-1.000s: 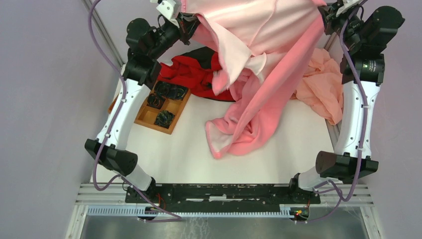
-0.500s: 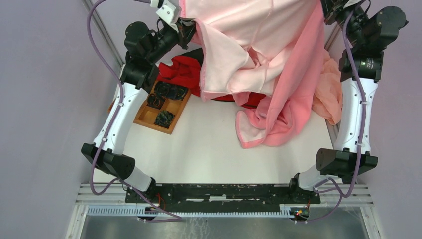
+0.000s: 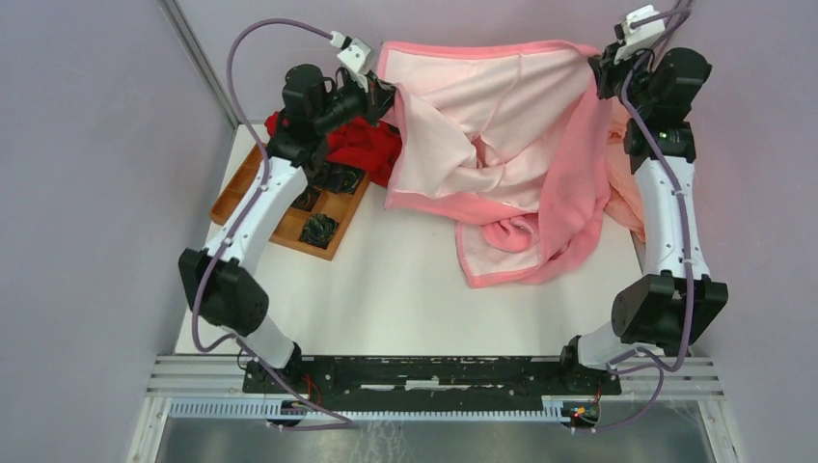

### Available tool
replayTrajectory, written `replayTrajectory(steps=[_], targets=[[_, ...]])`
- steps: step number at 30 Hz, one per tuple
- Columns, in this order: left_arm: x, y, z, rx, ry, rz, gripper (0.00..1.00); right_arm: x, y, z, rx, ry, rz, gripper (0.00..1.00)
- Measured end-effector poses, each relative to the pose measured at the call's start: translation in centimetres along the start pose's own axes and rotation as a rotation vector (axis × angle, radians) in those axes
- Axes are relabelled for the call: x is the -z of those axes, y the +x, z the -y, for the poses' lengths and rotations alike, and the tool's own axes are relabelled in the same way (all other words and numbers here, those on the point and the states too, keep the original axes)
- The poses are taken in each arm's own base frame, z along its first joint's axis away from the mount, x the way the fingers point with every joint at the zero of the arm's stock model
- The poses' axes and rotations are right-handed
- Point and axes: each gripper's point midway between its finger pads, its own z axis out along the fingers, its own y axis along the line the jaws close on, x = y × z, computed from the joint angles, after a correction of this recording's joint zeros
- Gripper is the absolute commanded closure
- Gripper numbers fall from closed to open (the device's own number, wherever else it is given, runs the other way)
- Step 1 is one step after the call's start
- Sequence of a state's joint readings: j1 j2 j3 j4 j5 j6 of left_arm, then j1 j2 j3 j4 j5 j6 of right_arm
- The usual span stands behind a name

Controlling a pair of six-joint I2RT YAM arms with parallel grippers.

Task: Zip up the jacket
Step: Flatten out the jacket at the center of the board.

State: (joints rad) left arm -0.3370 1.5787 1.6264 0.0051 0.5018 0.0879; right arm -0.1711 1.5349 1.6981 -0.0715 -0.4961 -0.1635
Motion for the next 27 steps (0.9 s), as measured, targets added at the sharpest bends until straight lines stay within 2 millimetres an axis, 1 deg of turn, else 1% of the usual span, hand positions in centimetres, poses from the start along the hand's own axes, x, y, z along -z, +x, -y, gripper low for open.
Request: replayTrajectory(steps=[1,4,5,7,9,10,12,13,14,15,17,19,20,21,22,23,24,26,27], targets=[[-0.7,1.0,0.0,0.034,0.017,-0.011,0.98,-0.1,1.3,0.2,0.005,0.027,-0.033,0.93],[-3.5,4.7,0.2,0.169,0.076,-0.048,0.98,0.0,5.7,1.0,0.021,0.109,-0.149,0.80],[-4.2,5.7,0.2,0.209,0.086,-0.060,0.98,0.3,7.2,1.2,0.026,0.127,-0.191,0.76],[-5.5,7.7,0.8,0.297,0.116,-0.083,0.98,0.9,10.4,1.3,0.039,0.147,-0.276,0.63],[-6.2,9.1,1.6,0.361,0.146,-0.106,0.98,1.8,13.1,0.9,0.049,0.144,-0.340,0.44],[-6.5,9.5,2.0,0.389,0.163,-0.115,0.98,2.6,14.7,0.3,0.060,0.128,-0.377,0.36],[-6.9,9.5,2.8,0.429,0.194,-0.120,0.98,4.2,16.2,-1.1,0.071,0.090,-0.410,0.23],[-7.0,9.3,3.1,0.439,0.204,-0.119,0.98,5.2,16.4,-2.0,0.076,0.063,-0.416,0.16],[-7.1,9.1,3.3,0.451,0.212,-0.117,0.98,6.2,16.2,-2.9,0.089,0.033,-0.406,0.12],[-7.1,8.8,3.6,0.462,0.226,-0.115,0.98,7.2,15.6,-3.9,0.099,0.005,-0.389,0.08],[-7.1,8.2,4.0,0.477,0.241,-0.109,0.98,8.9,13.0,-5.9,0.139,-0.069,-0.305,0.02],[-7.0,7.8,4.3,0.497,0.256,-0.106,0.98,10.1,10.2,-8.0,0.183,-0.154,-0.204,0.02],[-7.0,7.7,4.4,0.507,0.261,-0.105,0.98,10.7,8.8,-9.3,0.208,-0.213,-0.144,0.02],[-7.0,7.6,4.5,0.514,0.264,-0.104,0.98,11.3,8.0,-10.7,0.231,-0.278,-0.096,0.02],[-7.0,7.5,4.6,0.523,0.266,-0.105,0.98,11.9,7.7,-12.3,0.250,-0.350,-0.055,0.02],[-7.0,7.5,4.6,0.529,0.269,-0.105,0.98,12.7,8.0,-14.3,0.272,-0.448,-0.013,0.02],[-6.9,7.4,4.7,0.533,0.272,-0.105,0.98,13.3,8.6,-15.6,0.285,-0.510,0.007,0.02],[-6.9,7.4,4.8,0.543,0.279,-0.107,0.98,14.8,11.2,-18.5,0.302,-0.656,0.036,0.02],[-6.9,7.4,4.9,0.543,0.282,-0.107,0.98,15.6,12.9,-19.9,0.294,-0.718,0.037,0.02]])
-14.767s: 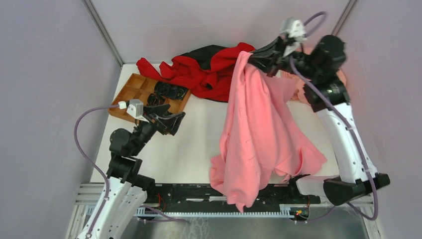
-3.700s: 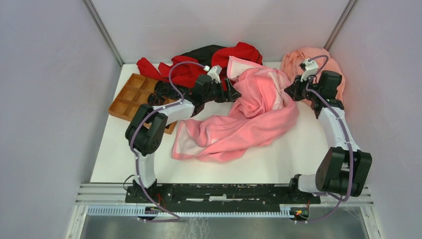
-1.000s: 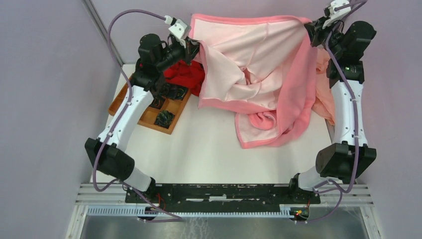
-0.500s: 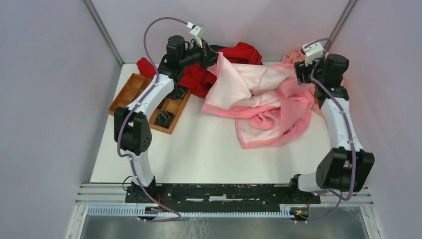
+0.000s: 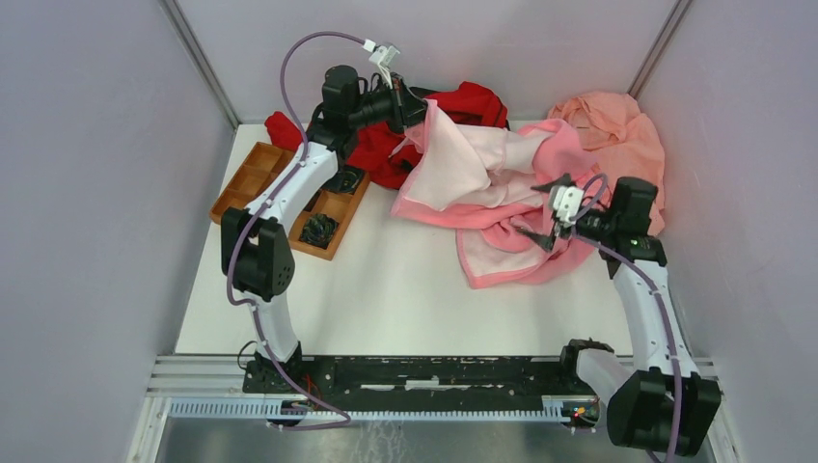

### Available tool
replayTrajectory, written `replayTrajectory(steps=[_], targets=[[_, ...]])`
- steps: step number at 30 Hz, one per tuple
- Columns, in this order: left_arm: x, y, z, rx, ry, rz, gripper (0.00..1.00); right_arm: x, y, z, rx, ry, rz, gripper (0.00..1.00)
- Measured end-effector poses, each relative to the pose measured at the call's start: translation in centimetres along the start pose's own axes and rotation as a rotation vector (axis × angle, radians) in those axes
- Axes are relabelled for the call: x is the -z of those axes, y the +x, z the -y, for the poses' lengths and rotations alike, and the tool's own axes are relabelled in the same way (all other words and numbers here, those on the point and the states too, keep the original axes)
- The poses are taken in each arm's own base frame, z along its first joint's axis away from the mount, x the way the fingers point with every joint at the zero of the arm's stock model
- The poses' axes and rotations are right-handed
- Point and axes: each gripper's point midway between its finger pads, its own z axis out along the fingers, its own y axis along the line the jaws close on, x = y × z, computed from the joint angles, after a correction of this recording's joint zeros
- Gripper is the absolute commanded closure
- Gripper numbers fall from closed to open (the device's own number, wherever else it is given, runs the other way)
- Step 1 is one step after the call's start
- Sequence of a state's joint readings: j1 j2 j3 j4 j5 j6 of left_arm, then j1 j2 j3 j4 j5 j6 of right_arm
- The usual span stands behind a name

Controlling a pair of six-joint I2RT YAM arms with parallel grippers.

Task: Zip up the jacket
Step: Flatten out the jacket at the center of the board.

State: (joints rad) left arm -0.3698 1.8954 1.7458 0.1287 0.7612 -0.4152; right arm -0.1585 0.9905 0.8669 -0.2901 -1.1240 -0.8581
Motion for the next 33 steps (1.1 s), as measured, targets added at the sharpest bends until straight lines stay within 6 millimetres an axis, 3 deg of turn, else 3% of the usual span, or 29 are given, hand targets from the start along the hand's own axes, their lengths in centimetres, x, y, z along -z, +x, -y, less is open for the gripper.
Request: replayTrajectory(steps=[3,5,9,17,23,33], targets=[[0.0,0.0,0.1,0.001,0.002,0.000,0.98,-1.2,3.3,-5.0,-0.056,-0.132,0.000,0.02],[0.1,-0.1,0.2,0.002,0.003,0.001,0.98,-1.9,4.2,-7.2,-0.054,-0.199,-0.009,0.02],[0.1,-0.2,0.5,0.014,0.006,0.002,0.98,-3.7,4.8,-9.4,0.012,-0.281,-0.045,0.08],[-0.1,-0.1,1.0,0.036,0.014,0.000,0.98,-7.5,8.5,-13.7,0.057,-0.356,-0.230,0.13],[-0.1,-0.4,1.5,0.075,0.017,0.005,0.98,-10.7,10.1,-13.4,0.109,-0.323,-0.349,0.18],[0.8,-4.4,4.5,0.099,0.055,0.069,0.98,-14.2,12.7,-8.2,0.188,-0.117,-0.521,0.23]])
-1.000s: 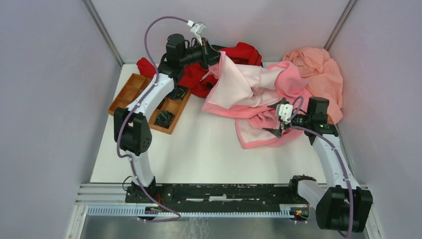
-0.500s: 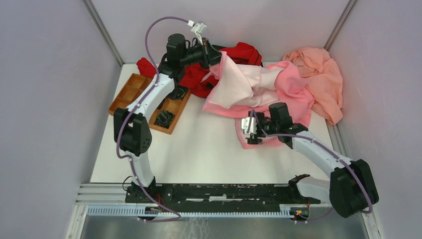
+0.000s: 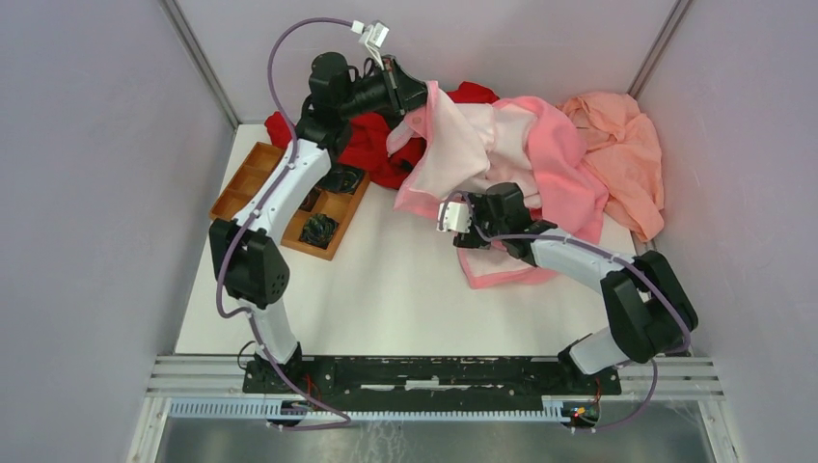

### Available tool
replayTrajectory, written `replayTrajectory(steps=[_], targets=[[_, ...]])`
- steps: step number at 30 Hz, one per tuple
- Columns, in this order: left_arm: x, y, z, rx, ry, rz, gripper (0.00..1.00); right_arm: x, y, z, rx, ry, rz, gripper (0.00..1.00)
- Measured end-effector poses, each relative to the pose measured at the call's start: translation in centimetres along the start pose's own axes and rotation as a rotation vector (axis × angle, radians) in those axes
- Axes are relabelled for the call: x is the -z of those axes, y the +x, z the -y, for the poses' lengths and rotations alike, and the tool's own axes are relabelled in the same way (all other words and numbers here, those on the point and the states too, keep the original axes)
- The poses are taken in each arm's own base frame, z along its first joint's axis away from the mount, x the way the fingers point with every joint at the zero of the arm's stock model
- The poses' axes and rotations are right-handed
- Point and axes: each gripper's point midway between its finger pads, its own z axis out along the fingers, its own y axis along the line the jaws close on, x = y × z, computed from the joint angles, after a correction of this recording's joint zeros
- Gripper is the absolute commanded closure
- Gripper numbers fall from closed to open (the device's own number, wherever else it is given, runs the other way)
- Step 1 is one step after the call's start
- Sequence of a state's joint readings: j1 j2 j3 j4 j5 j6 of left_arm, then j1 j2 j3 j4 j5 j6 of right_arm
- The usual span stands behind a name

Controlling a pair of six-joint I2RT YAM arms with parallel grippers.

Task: Zip up the jacket
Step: Flatten out the jacket at the center of the board.

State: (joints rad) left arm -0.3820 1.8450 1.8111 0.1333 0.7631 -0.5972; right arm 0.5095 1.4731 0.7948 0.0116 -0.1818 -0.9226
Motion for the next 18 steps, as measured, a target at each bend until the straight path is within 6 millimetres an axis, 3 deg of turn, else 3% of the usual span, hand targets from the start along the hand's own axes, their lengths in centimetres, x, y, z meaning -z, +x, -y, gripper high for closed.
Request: replayTrajectory(steps=[4,8,11,13,15,18], targets=[[0.5,-1.6,1.9,-0.012,0.026,0.032,0.98,-1.1,0.4,0.7,-0.007,0.026,-0.037,0.35],[0.6,-2.6,2.9,-0.007,0.045,0.052,0.98,-1.7,0.6,1.0,-0.030,0.036,-0.057,0.74],[0.7,-2.8,3.0,-0.003,0.049,0.056,0.98,-1.7,0.2,1.3,-0.062,0.040,-0.048,0.93],[0.7,-2.8,3.1,0.000,0.047,0.055,0.98,-1.5,-0.4,1.4,-0.085,0.039,-0.028,1.00],[0.7,-3.0,3.1,0.001,0.041,0.056,0.97,-1.0,-1.1,1.3,-0.117,0.026,-0.001,1.00],[0.7,-3.5,3.3,0.002,0.032,0.058,0.87,0.5,-2.8,0.9,-0.173,-0.006,0.065,1.00]])
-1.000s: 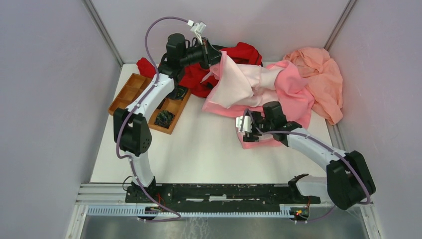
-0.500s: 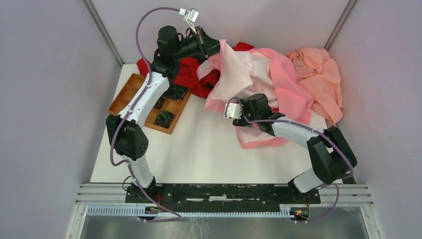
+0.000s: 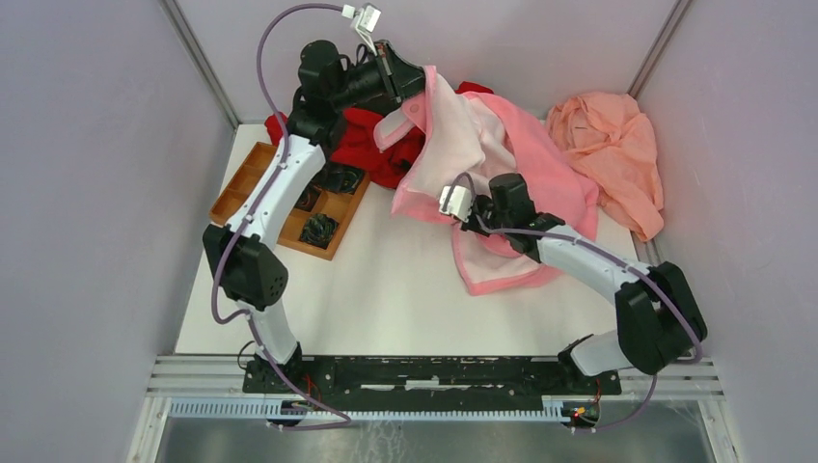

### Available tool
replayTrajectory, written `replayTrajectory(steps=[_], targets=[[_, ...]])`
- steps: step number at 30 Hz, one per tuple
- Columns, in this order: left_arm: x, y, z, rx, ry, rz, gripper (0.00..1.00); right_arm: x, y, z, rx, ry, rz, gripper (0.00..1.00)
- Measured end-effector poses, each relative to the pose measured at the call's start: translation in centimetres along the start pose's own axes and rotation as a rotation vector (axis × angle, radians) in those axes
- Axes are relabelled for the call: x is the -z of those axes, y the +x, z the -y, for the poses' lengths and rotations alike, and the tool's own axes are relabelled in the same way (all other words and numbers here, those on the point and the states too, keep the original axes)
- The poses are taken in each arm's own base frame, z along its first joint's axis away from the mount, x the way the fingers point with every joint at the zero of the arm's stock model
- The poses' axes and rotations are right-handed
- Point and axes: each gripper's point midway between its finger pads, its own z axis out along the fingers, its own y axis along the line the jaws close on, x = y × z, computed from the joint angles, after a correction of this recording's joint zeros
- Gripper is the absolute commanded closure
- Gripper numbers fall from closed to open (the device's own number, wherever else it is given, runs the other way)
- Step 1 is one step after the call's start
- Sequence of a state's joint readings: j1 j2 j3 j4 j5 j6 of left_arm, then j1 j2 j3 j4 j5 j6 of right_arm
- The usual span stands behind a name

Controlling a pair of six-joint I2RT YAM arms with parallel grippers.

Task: Zip up the jacket
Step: Flatten out the jacket at the center of the board.

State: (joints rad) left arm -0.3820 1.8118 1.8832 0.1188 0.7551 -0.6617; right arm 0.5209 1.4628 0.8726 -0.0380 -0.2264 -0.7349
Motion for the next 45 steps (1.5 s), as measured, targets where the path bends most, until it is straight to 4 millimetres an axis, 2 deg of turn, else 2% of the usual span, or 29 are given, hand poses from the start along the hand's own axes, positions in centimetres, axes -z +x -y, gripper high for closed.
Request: replayTrajectory(steps=[3,6,11,14,17,20,22,25,28,31,34,38,42,45], targets=[[-0.3,-0.7,-0.3,-0.010,-0.017,0.014,0.70,1.6,-2.5,-0.7,-0.053,-0.046,0.091,1.00],[-0.8,-0.6,-1.6,-0.002,-0.047,0.019,0.55,2.9,-4.9,-1.9,-0.119,-0.114,0.188,1.00],[-1.5,1.8,-5.1,0.033,-0.124,-0.025,0.31,4.6,-8.2,-4.0,-0.277,-0.254,0.320,1.00],[-0.9,3.0,-7.4,0.034,-0.206,-0.059,0.17,5.5,-9.6,-3.6,-0.405,-0.304,0.387,1.00],[0.9,2.9,-8.8,-0.002,-0.289,-0.060,0.06,6.8,-11.1,-1.0,-0.535,-0.301,0.477,1.00],[4.9,1.9,-9.8,-0.043,-0.403,-0.038,0.01,8.7,-12.4,2.7,-0.650,-0.270,0.574,1.00],[7.5,0.6,-9.7,-0.089,-0.464,-0.009,0.00,10.2,-13.4,5.1,-0.708,-0.252,0.643,1.00],[11.6,-1.5,-8.2,-0.176,-0.544,0.045,0.00,12.2,-15.1,8.0,-0.761,-0.244,0.737,1.00],[14.4,-1.5,-5.1,-0.242,-0.556,0.076,0.00,13.3,-16.6,9.8,-0.798,-0.254,0.795,1.00],[16.4,0.7,-3.0,-0.261,-0.537,0.085,0.00,13.9,-17.3,10.7,-0.835,-0.274,0.826,1.00],[17.9,4.5,-1.8,-0.224,-0.491,0.073,0.02,14.3,-17.9,11.5,-0.867,-0.287,0.846,1.00],[18.6,10.0,0.0,-0.121,-0.358,0.080,0.07,14.9,-18.7,12.4,-0.895,-0.297,0.874,1.00],[17.9,15.6,2.3,-0.072,-0.228,0.036,0.07,15.3,-19.3,13.2,-0.920,-0.294,0.902,1.00],[16.1,19.4,5.9,-0.083,-0.102,-0.032,0.08,15.3,-19.4,13.4,-0.943,-0.295,0.908,1.00]])
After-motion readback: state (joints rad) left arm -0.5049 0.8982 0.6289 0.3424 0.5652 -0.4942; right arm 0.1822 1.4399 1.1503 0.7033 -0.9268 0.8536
